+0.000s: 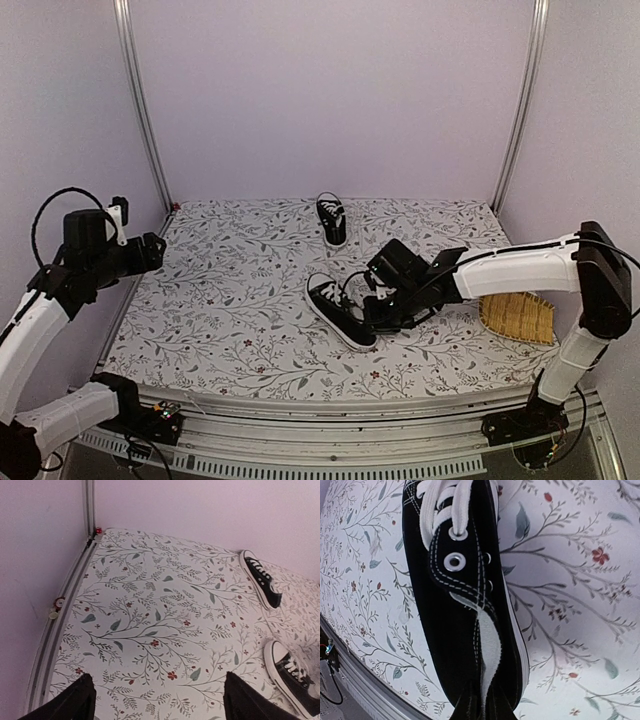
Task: Tie the shoes
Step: Move the shoe to the center of the board.
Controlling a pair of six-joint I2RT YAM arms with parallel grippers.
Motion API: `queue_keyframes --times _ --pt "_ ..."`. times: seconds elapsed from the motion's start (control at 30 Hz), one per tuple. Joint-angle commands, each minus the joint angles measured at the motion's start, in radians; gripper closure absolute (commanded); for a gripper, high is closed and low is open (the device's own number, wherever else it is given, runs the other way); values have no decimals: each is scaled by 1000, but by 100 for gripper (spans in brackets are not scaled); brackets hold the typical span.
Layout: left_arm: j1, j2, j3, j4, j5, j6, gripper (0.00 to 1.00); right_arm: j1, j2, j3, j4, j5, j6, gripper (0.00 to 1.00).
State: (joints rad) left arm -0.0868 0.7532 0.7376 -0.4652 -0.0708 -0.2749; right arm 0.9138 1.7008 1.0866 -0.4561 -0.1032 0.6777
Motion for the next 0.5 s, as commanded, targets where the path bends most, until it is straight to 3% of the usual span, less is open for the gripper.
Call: queue_keyframes --times 0.0,0.13,0.27,0.47 --pt "-170 16 10 -13 17 -150 12 115 -36 -22 99 -29 197 78" --pt "-340 16 -11 38 16 -306 14 201 -47 29 107 -19 228 59" --pt "-495 30 -43 107 -29 -421 15 185 -135 28 72 66 203 32" --pt "-709 210 -22 220 -93 -493 16 8 -159 27 85 36 81 27"
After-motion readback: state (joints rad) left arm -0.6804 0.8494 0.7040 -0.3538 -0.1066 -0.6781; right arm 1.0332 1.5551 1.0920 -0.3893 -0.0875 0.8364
